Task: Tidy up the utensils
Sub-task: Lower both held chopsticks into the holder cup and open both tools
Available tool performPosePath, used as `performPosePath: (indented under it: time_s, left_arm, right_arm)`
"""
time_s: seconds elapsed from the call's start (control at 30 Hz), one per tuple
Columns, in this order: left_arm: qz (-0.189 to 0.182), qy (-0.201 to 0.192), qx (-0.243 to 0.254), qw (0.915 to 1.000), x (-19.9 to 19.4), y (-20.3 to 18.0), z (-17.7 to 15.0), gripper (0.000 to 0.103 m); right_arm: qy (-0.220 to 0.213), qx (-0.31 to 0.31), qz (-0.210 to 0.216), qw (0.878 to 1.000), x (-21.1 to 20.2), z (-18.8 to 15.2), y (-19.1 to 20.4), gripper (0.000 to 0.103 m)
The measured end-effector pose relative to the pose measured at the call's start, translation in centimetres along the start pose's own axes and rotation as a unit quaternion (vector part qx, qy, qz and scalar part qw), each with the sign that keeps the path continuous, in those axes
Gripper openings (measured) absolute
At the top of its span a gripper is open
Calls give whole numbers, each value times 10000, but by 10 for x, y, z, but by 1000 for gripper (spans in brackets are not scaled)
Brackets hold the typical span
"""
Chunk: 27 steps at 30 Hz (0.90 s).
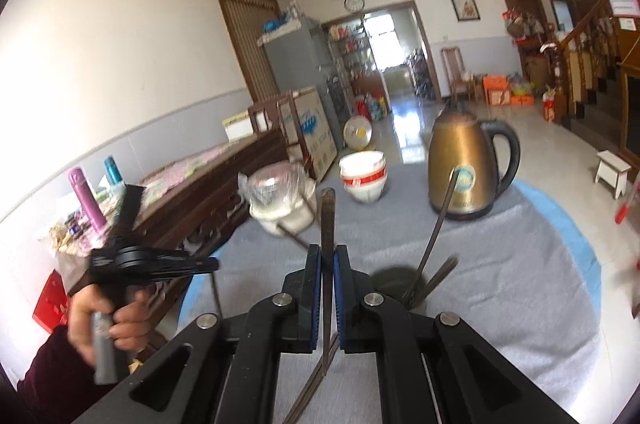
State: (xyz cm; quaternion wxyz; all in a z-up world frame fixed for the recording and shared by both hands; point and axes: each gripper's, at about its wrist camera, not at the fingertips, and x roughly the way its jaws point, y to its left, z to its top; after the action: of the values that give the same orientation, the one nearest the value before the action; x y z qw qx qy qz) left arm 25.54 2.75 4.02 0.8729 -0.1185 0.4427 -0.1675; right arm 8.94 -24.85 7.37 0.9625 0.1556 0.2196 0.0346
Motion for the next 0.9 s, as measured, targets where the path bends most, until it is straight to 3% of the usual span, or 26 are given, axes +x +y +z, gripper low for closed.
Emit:
performPosePath:
  time_s: [0.17,0.47,0.67,0.9]
  left_arm:
    - [-334,-573,301,9973,-51,-37,6,5]
    - [-770,-1306,603,9866,-95,-105,26,5]
    - [-716,-1620,707,9817,-93,-144,37,6]
    - [-461,-1697,761,9815,-56,-171,33,6]
  right_arm:
    - [-511,161,-103,9985,-18,22,-9,7]
    - [-1279,253,-677,9891,-28,45,-21,7]
    - [-1234,112,-990,9873,-11,42,-24,7]
    - [-874,196,-1030,9906,4,26,-35,7]
